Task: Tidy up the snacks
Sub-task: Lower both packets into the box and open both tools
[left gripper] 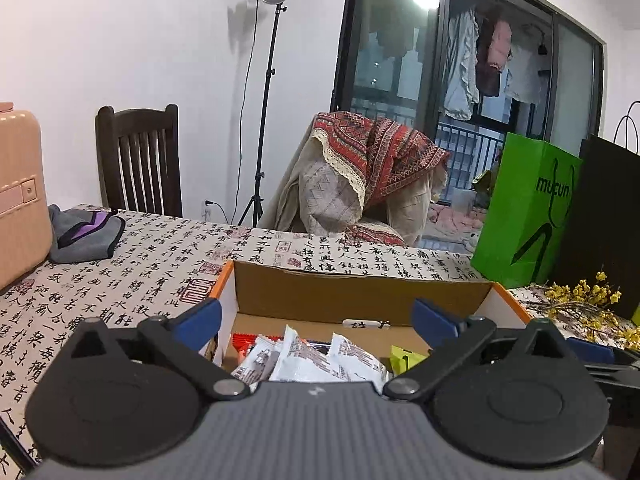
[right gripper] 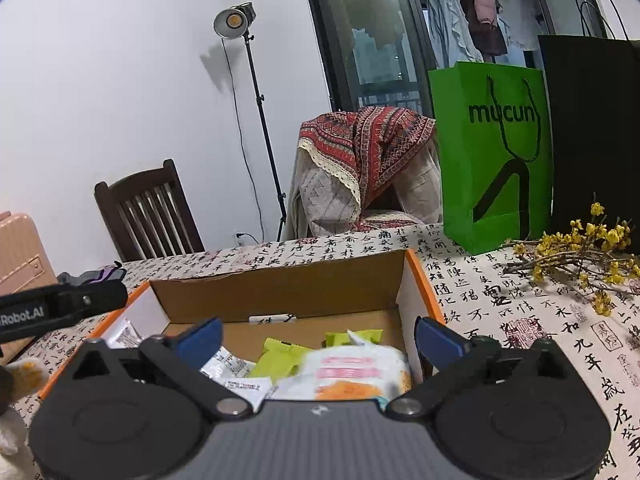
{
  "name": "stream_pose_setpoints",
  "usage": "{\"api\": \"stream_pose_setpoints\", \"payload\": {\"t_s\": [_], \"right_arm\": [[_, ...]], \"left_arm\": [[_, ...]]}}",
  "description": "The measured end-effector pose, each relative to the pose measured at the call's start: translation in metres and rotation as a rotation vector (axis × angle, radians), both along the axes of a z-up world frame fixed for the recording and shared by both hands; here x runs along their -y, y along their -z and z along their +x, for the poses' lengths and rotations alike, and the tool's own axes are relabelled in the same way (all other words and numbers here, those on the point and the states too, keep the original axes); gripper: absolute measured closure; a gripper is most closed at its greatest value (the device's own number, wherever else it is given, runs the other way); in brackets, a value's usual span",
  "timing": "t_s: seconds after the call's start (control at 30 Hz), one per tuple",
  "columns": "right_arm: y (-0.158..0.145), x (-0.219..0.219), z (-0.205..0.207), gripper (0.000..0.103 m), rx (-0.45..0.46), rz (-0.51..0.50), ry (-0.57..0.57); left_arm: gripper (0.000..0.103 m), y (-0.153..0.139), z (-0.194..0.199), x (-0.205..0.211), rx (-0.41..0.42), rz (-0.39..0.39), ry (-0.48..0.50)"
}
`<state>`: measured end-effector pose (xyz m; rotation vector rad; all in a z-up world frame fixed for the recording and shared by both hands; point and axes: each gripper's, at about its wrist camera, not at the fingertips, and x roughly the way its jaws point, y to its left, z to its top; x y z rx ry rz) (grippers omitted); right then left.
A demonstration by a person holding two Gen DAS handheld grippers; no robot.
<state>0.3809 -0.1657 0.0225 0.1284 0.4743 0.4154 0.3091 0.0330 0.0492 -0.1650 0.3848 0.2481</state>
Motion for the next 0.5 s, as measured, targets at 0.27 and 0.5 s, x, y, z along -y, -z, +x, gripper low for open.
{"api": "stream_pose_setpoints", "payload": {"t_s": [0.27,0.5], "right_arm": [[-0.010,0.000,-0.004,0.000,0.024,-0.015,0.005],[-0.032,-0.002,-0.022,0.000,0.035,-0.059,-0.001]], "left_arm": [[0.000,-0.005,-0.002,0.000,0.004,-0.008,-0.002],[0.000,-0.019,-0.020,-0.003,0.009,-0.026,0.000]]}}
